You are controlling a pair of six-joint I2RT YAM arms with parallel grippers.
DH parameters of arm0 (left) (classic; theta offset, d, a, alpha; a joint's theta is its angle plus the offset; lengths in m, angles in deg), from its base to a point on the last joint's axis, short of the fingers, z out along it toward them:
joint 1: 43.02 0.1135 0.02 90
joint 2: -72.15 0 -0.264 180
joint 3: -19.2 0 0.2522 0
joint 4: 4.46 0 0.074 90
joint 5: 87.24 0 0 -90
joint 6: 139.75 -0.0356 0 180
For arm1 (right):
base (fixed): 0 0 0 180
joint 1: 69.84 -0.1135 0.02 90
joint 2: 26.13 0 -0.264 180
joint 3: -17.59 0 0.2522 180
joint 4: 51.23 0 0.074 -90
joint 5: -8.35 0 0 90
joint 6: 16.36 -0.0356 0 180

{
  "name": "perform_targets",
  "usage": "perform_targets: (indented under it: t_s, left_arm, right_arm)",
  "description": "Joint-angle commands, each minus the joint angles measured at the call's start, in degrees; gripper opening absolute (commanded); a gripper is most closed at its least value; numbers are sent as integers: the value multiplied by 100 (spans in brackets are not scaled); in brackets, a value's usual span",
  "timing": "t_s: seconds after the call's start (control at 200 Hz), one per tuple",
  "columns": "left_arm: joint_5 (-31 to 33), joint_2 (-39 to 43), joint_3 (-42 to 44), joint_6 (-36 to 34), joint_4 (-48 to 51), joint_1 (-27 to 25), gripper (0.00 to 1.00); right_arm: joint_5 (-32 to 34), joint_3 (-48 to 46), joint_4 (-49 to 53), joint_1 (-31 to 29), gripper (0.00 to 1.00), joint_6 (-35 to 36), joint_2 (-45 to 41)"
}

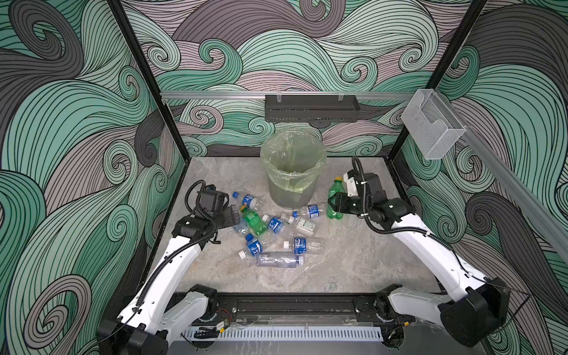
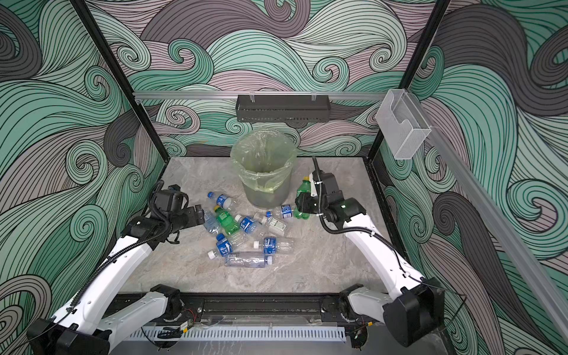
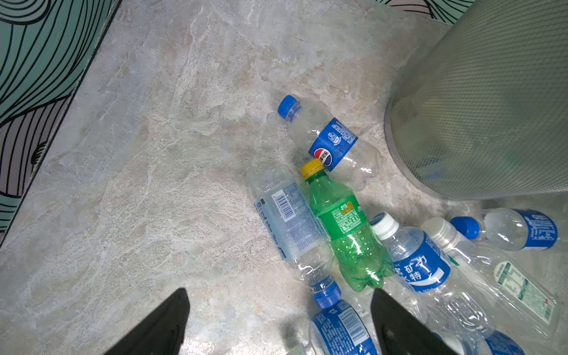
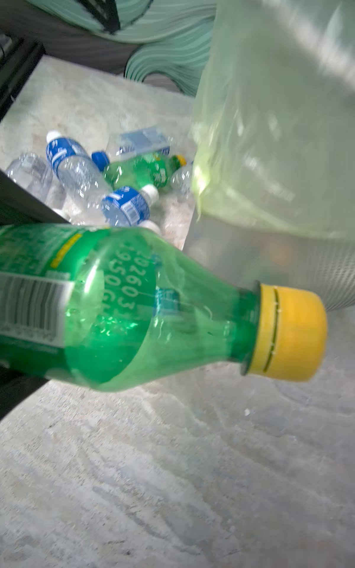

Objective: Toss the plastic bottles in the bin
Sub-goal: 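Lift the green bottle with the right gripper and drop it into the bin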

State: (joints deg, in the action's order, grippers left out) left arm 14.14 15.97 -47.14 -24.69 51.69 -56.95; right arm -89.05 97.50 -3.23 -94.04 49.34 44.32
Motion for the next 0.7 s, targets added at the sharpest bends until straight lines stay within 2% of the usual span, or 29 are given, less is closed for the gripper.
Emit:
perform_targets:
  t_s: [0.0,0.155,0.175,0.23,0.35,0.425,0.516,0.696]
  left_arm:
    - [115,-67,-48,112,-69,44,95]
    - [-119,-95,-21,187,-222,40,95]
    - [-145,-95,-7,205,-242,40,95]
    - [-201,-78,10,237,-254,42,95]
    - [-481,-35,-15,97,-106,40,99]
    - [-294,4,4,113,79,40,99]
    - [-271,84,144,100,83,40,99]
    - [-400,2,354,212,-161,40,99]
  right_arm:
    - [-644,1108,79,-85,43,163,284]
    - [-1173,3062,-425,-89,44,84,1633]
    - [-1219,3290,-532,-94,47,28,1849]
    - [-1158,3907,-686,-119,68,-86,2415]
    - [-672,4939,-303,-137,83,53,3135]
    - [-504,4805,-334,-137,87,200,3012]
    - [-367,4163,-502,-137,91,408,2563]
    - [-253,2854,-545,-128,93,695,1482]
